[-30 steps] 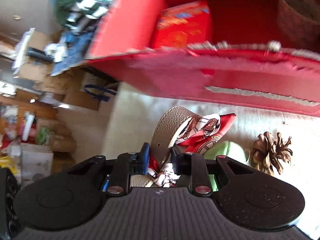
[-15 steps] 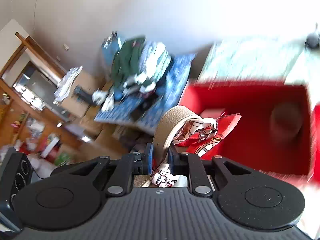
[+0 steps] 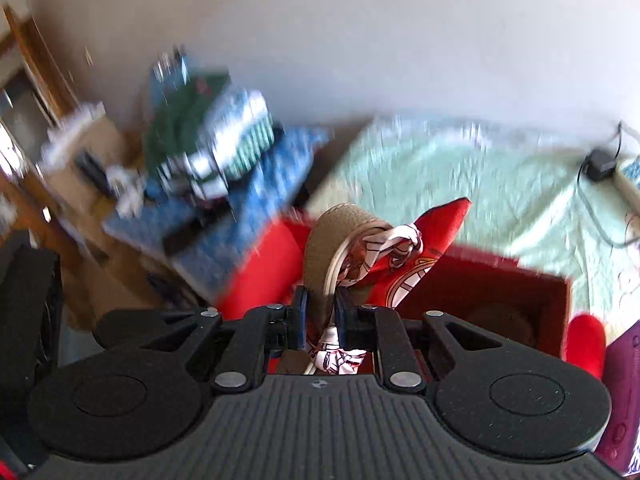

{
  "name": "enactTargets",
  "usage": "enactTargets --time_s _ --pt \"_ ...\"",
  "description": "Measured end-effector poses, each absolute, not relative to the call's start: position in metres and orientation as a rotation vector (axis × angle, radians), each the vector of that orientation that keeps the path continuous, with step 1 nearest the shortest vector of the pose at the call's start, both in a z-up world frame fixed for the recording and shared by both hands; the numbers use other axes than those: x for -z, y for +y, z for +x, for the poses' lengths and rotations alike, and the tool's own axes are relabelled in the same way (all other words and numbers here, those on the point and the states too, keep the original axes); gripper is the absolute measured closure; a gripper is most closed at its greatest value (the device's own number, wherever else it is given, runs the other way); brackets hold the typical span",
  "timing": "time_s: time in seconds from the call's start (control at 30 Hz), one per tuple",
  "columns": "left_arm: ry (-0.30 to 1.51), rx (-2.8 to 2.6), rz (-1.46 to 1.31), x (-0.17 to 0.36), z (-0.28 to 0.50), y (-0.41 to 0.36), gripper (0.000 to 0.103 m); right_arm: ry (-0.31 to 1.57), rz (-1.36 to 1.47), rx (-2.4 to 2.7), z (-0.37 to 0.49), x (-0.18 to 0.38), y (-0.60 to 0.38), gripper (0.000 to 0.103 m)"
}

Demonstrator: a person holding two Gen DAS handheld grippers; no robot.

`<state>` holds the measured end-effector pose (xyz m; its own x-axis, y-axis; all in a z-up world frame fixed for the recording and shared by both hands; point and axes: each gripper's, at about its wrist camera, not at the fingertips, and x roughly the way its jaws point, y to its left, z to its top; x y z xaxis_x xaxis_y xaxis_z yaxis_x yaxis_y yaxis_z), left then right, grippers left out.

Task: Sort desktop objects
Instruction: 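Lower the strap into the red box and open the right gripper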

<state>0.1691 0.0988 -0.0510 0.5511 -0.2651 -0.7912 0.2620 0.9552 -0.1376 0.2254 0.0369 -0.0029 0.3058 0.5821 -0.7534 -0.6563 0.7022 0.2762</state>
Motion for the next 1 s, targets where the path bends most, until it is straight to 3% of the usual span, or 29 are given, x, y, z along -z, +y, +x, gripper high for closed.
enactTargets --time_s 0.2,0.33,0.37,0.5,0.6,0.67,0.7,1.0 --pt "1.101 0.317 -0.058 0.087 0.19 0.102 0.059 1.203 -0.137 -0.824 0.258 0.054 0.055 0.087" --pt "1.125 0.289 -0.012 0.093 0.195 0.097 0.059 1.363 -0.157 -0.823 0.276 0.088 0.067 0.09" --pt "1.124 0.291 -0.006 0.093 0.195 0.096 0.055 1.377 -0.152 -0.82 0.277 0.095 0.07 0.088" --pt "1.101 0.294 0.006 0.09 0.191 0.094 0.046 1.399 -0.085 -0.86 0.279 0.102 0.076 0.085" --pt "1.071 0.294 -0.002 0.084 0.186 0.098 0.044 1.358 -0.086 -0.885 0.274 0.096 0.078 0.075" --pt "1.048 0.294 -0.015 0.078 0.181 0.103 0.041 1.319 -0.131 -0.883 0.268 0.088 0.077 0.061" --pt "1.034 0.291 -0.023 0.074 0.178 0.105 0.039 1.298 -0.155 -0.882 0.264 0.084 0.077 0.059" --pt "0.879 0.236 -0.04 0.04 0.125 0.121 0.036 1.168 -0.087 -0.821 0.246 0.053 0.034 0.057"
